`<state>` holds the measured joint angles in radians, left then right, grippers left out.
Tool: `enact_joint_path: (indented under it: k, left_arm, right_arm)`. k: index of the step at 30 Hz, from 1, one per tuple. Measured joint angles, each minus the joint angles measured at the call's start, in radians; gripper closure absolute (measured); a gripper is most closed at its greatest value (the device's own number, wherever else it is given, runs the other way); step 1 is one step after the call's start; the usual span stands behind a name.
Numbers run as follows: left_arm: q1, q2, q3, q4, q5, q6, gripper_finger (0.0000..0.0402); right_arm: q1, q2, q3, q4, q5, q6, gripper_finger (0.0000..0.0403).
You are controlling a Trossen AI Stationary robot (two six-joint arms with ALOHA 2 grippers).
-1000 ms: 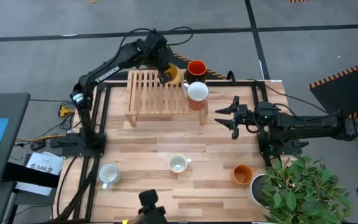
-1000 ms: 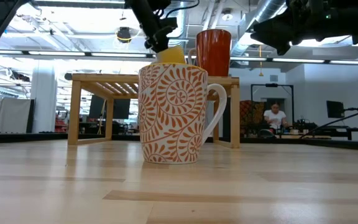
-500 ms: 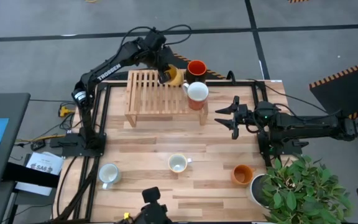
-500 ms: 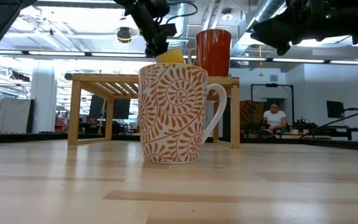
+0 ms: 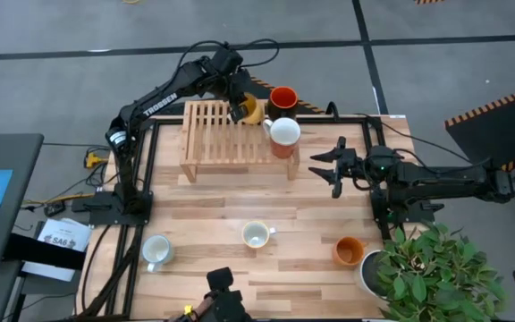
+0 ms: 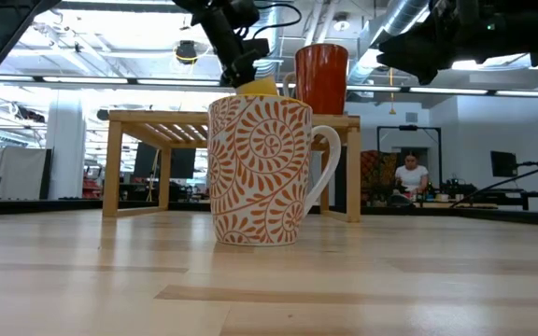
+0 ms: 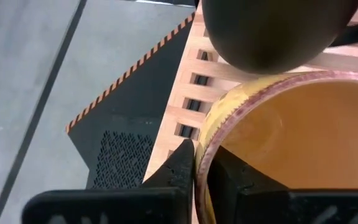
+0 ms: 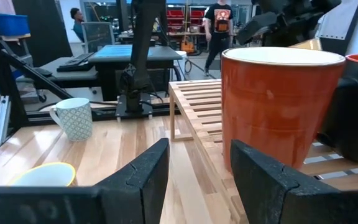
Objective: Place coffee mugs
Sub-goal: Put the yellow mug on the shelf
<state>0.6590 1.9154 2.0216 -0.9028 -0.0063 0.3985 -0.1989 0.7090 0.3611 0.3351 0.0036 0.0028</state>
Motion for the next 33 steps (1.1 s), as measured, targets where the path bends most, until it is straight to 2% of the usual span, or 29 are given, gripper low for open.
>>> enact_joint_path:
  k: [6, 15, 23, 33]
  left_arm:
    - [-0.001, 0.003, -0.001, 0.04, -0.002, 0.005, 0.0341]
    - [-0.001, 0.003, -0.001, 0.055, -0.002, 0.017, 0.0311]
    - [-0.001, 0.003, -0.001, 0.059, -0.086, 0.043, 0.0272]
    - [-0.003, 0.002, -0.001, 0.077, -0.052, 0.033, 0.0228]
  right_arm:
    - [0.0, 0.0, 0.0, -0.001, 0.0, 0.0, 0.0207]
    - [0.0, 0.0, 0.0, -0.001, -0.001, -0.001, 0.0207]
    - [0.0, 0.0, 0.0, -0.001, -0.001, -0.003, 0.0207]
    - [0.0, 0.0, 0.0, -0.001, -0.002, -0.003, 0.0207]
